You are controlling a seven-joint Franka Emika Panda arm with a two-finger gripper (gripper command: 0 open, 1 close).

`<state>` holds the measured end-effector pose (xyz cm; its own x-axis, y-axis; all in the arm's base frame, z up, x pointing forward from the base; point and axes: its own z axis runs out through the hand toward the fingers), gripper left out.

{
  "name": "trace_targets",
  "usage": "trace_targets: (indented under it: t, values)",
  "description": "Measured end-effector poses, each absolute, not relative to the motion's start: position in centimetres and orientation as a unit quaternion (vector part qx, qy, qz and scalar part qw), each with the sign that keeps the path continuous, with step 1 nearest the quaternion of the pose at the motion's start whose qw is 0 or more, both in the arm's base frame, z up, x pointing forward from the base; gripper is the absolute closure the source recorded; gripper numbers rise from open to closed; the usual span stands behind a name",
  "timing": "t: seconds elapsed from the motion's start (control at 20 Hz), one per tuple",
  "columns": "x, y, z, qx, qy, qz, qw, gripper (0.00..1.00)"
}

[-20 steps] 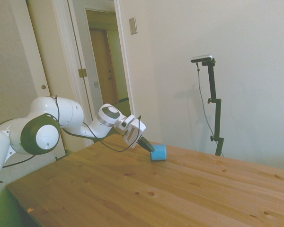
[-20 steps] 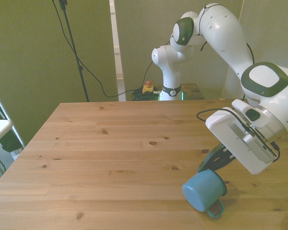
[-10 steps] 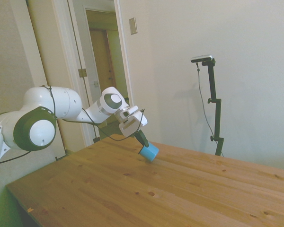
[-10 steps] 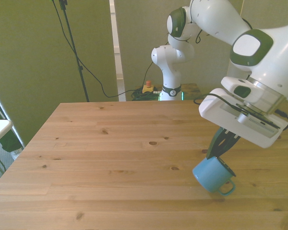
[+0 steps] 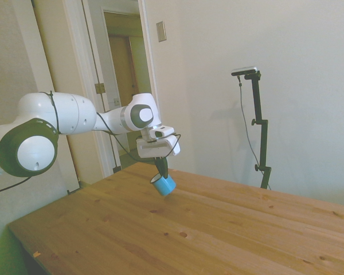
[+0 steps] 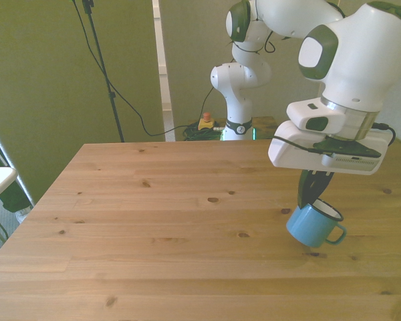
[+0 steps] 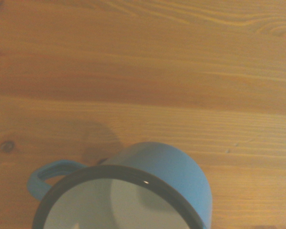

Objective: Flip the mug upright

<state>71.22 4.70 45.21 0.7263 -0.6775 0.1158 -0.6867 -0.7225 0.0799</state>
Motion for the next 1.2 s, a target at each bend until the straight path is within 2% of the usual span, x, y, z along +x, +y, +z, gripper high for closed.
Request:
trace_targets:
  t: [0.25, 0.55, 0.75, 1.2]
  values:
    - [70.9, 2.2, 44.6, 0.938, -0.346, -0.002, -0.002, 1.00]
    - [69.7, 1.5, 45.0, 0.945, -0.321, -0.051, -0.034, 1.00]
    - [69.1, 1.2, 46.0, 0.947, -0.315, -0.053, -0.035, 1.00]
    - [69.1, 1.4, 42.9, 0.946, -0.313, -0.078, -0.028, 1.00]
